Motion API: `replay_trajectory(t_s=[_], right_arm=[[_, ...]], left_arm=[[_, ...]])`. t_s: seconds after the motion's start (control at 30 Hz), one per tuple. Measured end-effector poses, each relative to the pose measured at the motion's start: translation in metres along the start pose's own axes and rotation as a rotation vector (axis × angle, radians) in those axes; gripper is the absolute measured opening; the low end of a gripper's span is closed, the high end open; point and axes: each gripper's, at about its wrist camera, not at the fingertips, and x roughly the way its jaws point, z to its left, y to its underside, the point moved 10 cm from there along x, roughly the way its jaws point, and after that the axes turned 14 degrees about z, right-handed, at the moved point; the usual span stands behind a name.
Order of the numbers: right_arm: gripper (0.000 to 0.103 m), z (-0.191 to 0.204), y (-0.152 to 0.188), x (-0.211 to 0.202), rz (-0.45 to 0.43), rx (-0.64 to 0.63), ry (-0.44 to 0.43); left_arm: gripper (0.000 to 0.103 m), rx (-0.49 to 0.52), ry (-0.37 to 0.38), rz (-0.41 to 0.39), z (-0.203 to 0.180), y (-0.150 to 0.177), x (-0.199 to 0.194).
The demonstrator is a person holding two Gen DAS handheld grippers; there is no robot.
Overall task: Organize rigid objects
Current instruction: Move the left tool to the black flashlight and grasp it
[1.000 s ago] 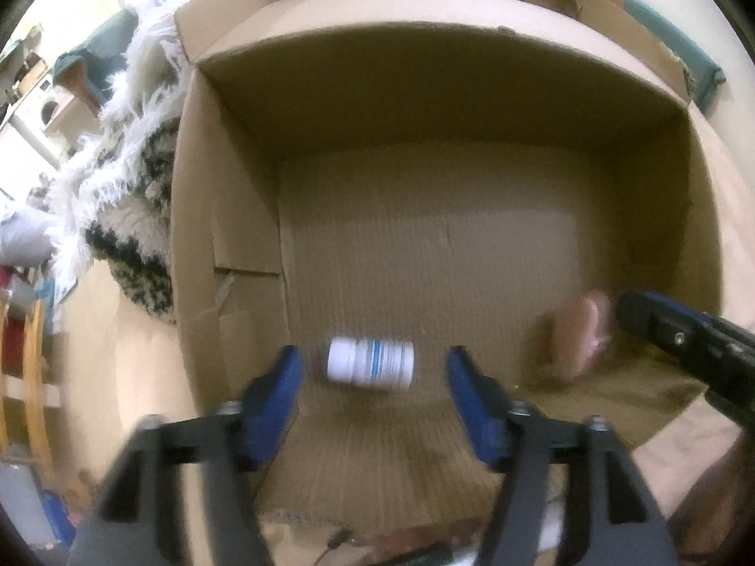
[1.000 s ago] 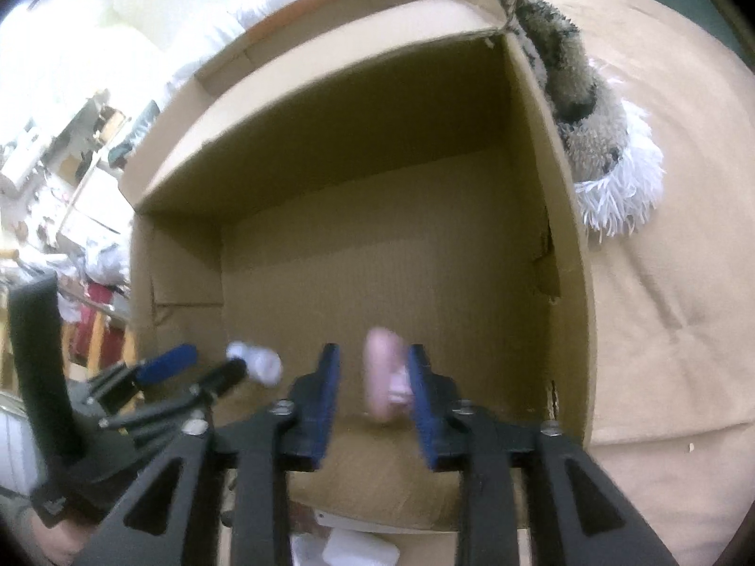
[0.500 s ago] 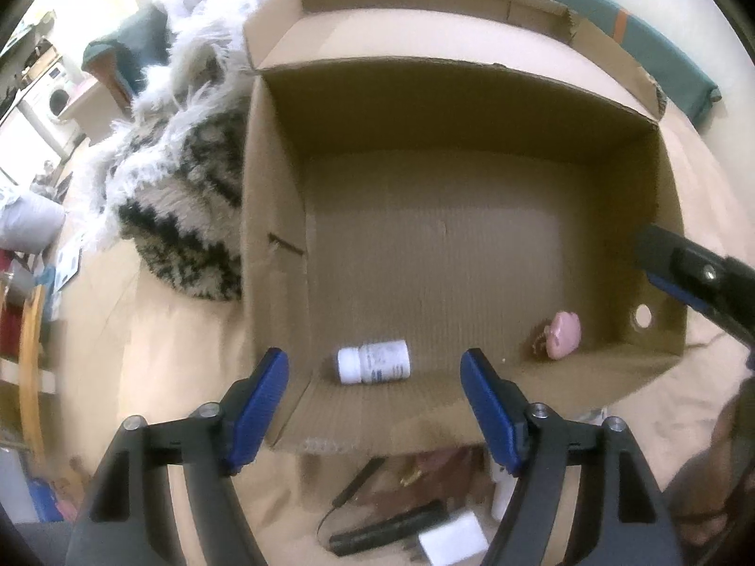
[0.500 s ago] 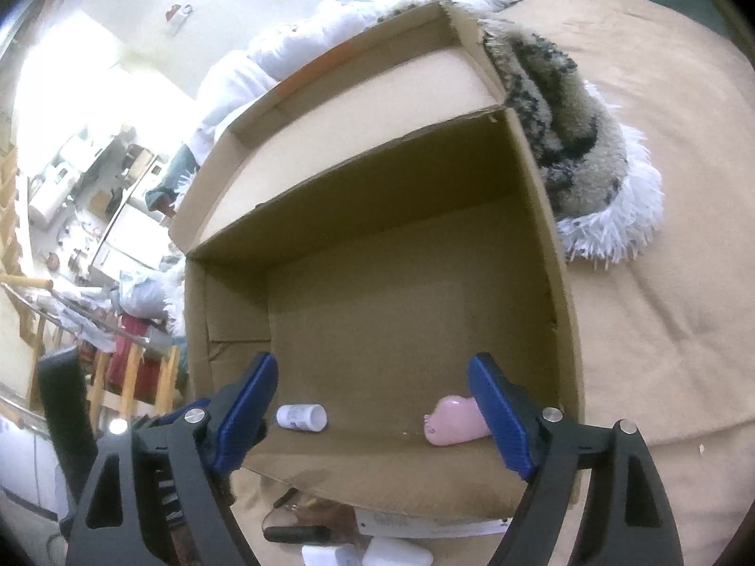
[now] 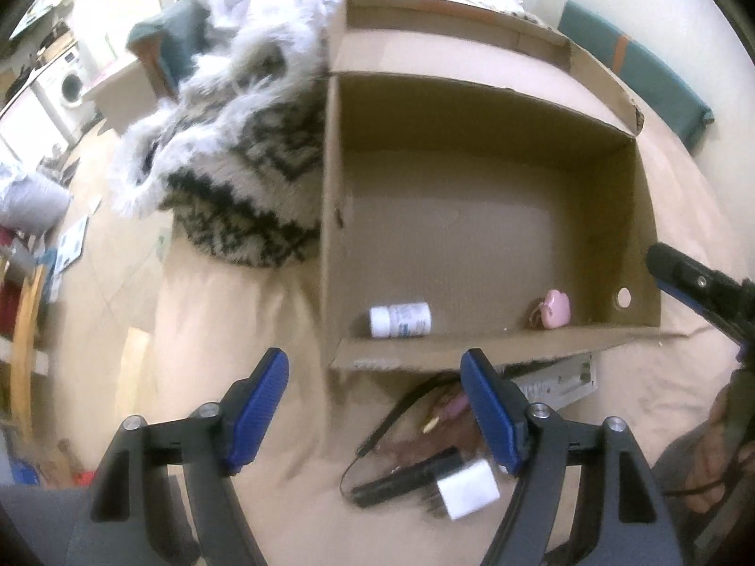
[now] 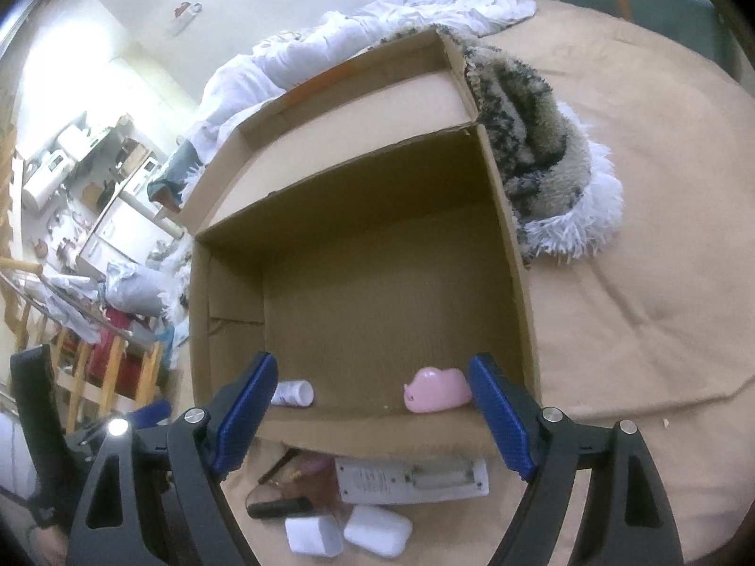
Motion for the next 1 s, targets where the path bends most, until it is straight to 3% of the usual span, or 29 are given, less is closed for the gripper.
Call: replay_trajectory(t_s=[0.63, 0.87, 1.0], right_arm=[[0.088, 0.004, 0.063, -0.003, 0.032, 0.022, 0.032], [0.088, 0.02, 0.078, 0.017, 0.089, -0.026, 0.059], [0.088, 0.02, 0.08, 0.025, 0.104, -0.039, 0.078]], left_arm=[[0.073, -0.188, 0.013, 0.049, 0.05, 0.056, 0.021], [0.073, -0.229, 0.057, 0.147, 0.048, 0.077, 0.048], [0.073, -0.324, 0.133, 0.204, 0.039, 0.086, 0.064]])
